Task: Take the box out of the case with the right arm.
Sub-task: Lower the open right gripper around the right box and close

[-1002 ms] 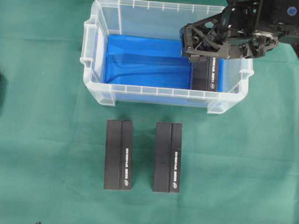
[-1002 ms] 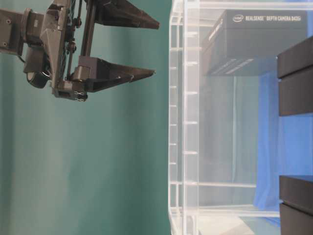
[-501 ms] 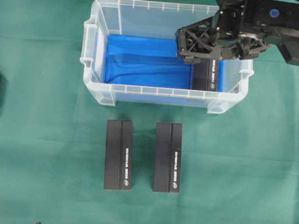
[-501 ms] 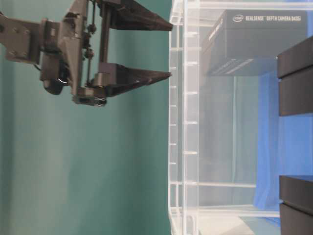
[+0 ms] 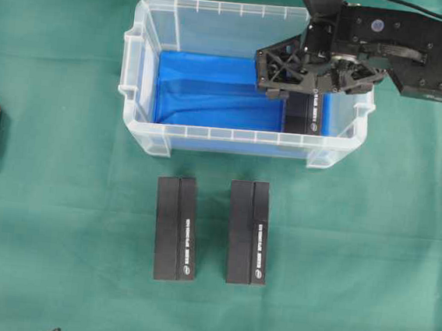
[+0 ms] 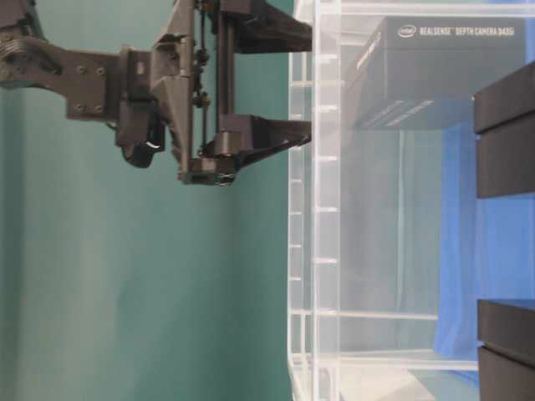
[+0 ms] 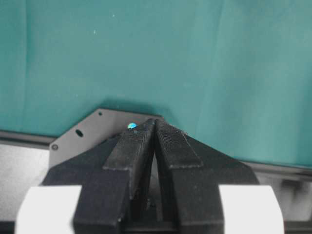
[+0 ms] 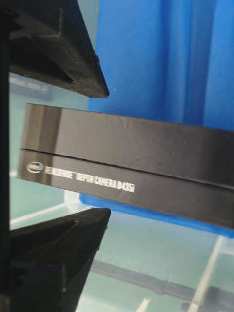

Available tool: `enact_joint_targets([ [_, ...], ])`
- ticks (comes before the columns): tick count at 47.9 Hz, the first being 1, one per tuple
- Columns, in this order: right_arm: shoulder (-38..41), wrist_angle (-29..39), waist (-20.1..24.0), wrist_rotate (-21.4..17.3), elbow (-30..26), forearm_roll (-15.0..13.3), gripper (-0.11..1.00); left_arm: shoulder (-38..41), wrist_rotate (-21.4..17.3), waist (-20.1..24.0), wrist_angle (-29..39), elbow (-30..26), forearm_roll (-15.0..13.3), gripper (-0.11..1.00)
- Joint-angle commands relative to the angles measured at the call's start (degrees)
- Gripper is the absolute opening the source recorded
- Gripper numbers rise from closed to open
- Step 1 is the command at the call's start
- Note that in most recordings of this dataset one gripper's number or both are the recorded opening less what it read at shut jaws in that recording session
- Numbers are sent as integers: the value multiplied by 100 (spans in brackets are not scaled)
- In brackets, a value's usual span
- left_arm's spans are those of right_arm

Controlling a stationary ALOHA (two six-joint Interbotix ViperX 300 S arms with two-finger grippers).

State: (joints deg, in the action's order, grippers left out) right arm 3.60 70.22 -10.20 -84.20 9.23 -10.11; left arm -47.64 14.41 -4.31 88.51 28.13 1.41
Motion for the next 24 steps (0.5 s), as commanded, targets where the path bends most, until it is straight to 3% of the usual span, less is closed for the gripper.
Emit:
enact_joint_targets([
  [1,-88,-185,-44,-26,70,18,89,26,9,18,-18,-44,18,0],
  [14,35,-791,-88,-70,580,211,89,35,9,26,-18,-44,18,0],
  [24,149,-1002,-97,-70,606,246,89,35,9,26,-18,-44,18,0],
])
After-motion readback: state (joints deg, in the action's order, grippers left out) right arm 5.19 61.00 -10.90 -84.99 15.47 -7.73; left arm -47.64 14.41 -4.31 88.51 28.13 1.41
